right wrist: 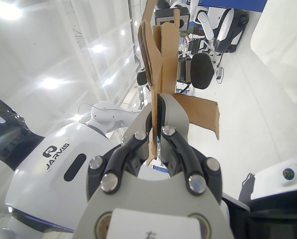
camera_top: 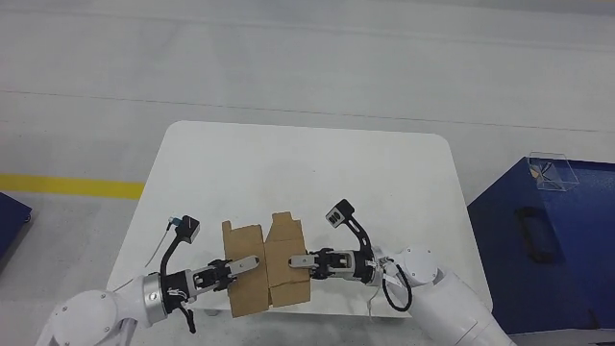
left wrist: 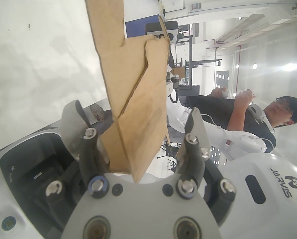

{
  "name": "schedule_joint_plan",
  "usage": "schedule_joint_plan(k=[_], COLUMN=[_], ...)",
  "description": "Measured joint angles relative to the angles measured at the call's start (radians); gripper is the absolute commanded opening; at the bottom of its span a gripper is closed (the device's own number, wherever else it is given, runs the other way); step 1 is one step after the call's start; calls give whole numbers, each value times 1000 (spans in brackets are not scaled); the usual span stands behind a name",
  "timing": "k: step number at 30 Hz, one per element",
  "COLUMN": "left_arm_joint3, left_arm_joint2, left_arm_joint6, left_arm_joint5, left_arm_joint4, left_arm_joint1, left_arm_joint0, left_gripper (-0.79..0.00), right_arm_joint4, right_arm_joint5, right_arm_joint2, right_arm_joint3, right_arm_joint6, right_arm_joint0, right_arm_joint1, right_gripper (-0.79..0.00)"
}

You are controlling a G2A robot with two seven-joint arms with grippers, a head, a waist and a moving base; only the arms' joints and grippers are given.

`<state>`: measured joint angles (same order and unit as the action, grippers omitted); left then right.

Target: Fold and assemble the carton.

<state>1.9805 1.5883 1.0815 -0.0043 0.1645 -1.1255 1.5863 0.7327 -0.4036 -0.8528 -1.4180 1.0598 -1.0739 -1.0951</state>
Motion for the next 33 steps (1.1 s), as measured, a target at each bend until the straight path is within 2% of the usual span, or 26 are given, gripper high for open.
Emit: schedule_joint_plan(k=[5, 6, 7, 23, 26, 28, 31, 33], left_arm_joint3=[4, 5, 6, 11, 7, -8, -52, -93], left_arm_joint2=[7, 9, 11, 14, 10, -5, -62, -120], left_arm_joint6=[3, 6, 8, 17, 1, -69, -223, -325], left_arm_joint5=[-23, -27, -29, -27, -29, -68, -196, -312], left_arm_joint4=[47, 53, 56, 42, 58, 114, 216, 283], left_arm_joint1=[4, 5, 6, 11, 7, 1, -16, -32], left_arm_joint0=[9, 11, 12, 14, 13, 12, 10, 1], left_gripper=[-785, -785, -785, -785, -785, -785, -785, -785], right_arm_joint4=[2, 1, -1, -2, -30, -76, -158, -195], right_arm_joint5=[-1, 1, 3, 4, -8, -52, -150, -226], right_arm_joint2=[-4, -4, -5, -5, -34, -79, -169, -228], right_arm_joint3=[9, 10, 11, 11, -13, -33, -83, -125], right_arm_joint6=[0, -1, -1, -2, -14, -35, -89, -114], right_arm_joint0=[-5, -5, -6, -6, -11, -24, -70, -114], right_arm_joint1=[-6, -7, -8, -8, -2, 8, 28, 39], right_gripper=[-785, -526, 0, 0, 0, 0, 0, 0])
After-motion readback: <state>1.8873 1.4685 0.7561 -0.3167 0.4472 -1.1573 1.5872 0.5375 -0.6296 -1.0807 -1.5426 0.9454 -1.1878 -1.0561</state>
